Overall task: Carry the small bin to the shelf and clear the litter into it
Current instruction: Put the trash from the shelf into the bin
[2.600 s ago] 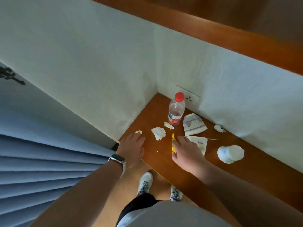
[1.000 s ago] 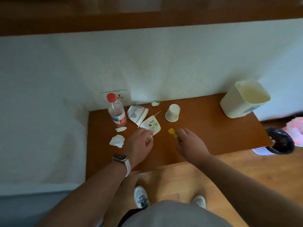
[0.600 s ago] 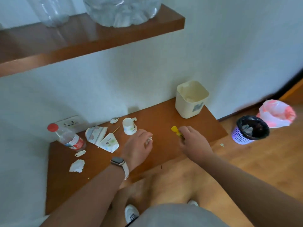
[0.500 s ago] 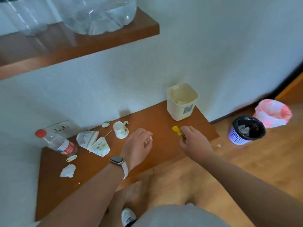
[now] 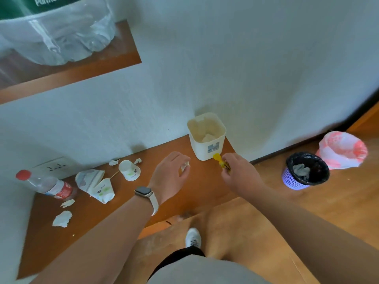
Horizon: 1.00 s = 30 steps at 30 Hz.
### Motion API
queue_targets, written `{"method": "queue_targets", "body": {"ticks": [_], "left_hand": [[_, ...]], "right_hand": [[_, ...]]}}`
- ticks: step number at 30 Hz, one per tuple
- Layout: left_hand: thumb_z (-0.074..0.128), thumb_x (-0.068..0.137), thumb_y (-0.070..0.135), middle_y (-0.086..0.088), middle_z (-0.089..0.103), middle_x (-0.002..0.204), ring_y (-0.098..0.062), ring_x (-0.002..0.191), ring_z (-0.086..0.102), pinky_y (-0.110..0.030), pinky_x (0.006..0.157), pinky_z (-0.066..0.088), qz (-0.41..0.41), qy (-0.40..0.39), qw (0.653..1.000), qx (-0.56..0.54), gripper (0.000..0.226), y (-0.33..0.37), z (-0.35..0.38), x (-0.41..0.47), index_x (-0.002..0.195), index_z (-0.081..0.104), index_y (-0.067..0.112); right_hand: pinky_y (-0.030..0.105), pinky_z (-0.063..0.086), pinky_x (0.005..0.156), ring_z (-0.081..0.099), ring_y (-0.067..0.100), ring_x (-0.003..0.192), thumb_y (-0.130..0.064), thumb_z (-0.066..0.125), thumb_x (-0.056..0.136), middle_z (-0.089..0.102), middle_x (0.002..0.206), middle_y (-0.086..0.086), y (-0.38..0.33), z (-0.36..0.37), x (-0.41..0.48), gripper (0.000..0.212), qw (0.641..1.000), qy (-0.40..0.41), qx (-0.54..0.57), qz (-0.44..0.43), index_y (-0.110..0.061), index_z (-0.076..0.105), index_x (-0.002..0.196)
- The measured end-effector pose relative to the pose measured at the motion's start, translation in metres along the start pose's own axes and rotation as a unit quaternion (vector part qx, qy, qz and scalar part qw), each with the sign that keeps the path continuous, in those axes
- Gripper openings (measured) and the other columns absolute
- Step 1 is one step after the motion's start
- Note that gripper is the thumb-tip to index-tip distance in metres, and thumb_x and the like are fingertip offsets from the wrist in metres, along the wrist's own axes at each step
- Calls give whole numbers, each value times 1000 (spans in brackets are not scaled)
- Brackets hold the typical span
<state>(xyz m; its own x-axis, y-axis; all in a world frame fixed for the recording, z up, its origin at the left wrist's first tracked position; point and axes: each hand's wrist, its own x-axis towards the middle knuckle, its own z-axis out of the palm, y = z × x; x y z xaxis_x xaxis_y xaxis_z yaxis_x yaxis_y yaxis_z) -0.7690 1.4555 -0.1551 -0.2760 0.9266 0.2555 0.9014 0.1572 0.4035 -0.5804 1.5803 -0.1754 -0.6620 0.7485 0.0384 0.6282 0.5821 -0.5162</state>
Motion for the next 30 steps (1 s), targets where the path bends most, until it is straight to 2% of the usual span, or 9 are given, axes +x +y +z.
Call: {"method": "queue_targets", "body": {"ticks": [5,8,13,17,20,23,27,30], "left_hand": [[67,88,14,1,66,101,-10,86,60,-18,73,49,12,4,1000,-12,21,-13,10,36,109,68,13],[65,89,16,2,66,100,-10,86,59,-13,74,43,7,0,1000,-25,21,-22,20,64,110,68,14],[61,92,19,2,63,105,-11,89,58,-19,77,46,-1,-12,998,-60,22,-38,36,114,113,66,14],[56,96,23,9,56,110,-4,94,52,-16,81,37,-11,-48,995,-90,24,-47,47,141,118,63,18],[57,95,23,7,60,112,-9,99,55,-16,85,36,17,-80,991,-102,24,-51,62,154,118,63,19],[60,92,19,4,65,111,-13,101,58,-25,90,44,28,-85,990,-107,24,-60,74,163,115,66,18],[61,90,20,5,66,107,-14,98,59,-29,91,42,22,-81,992,-99,19,-66,82,166,107,69,18],[61,88,20,3,67,106,-17,99,59,-32,92,40,21,-93,992,-84,18,-67,86,170,103,69,17]], "right_hand": [[31,46,72,57,21,86,-16,60,88,59,107,4,-2,0,35,28,1000,-4,5,-16,-12,56,116],[33,46,70,55,22,84,-16,58,89,58,105,4,2,-4,57,27,1000,-12,-3,-5,-14,55,116],[38,50,76,55,21,90,-21,55,91,56,109,1,7,-11,98,28,999,-32,-14,11,-17,53,119],[35,48,77,54,21,92,-20,53,92,55,110,1,6,-5,129,30,999,-45,-10,19,-17,53,121],[37,47,74,55,23,90,-16,54,89,56,106,3,6,3,150,28,999,-46,-16,14,-15,55,117],[34,44,71,54,24,89,-14,54,88,57,105,4,7,9,166,28,999,-44,-28,10,-14,56,116],[28,34,67,54,24,87,-12,56,87,57,102,4,12,13,175,28,998,-56,-43,1,-14,58,115],[27,32,69,55,25,93,-14,55,88,56,105,4,18,15,182,27,994,-88,-61,-15,-14,58,115]]}}
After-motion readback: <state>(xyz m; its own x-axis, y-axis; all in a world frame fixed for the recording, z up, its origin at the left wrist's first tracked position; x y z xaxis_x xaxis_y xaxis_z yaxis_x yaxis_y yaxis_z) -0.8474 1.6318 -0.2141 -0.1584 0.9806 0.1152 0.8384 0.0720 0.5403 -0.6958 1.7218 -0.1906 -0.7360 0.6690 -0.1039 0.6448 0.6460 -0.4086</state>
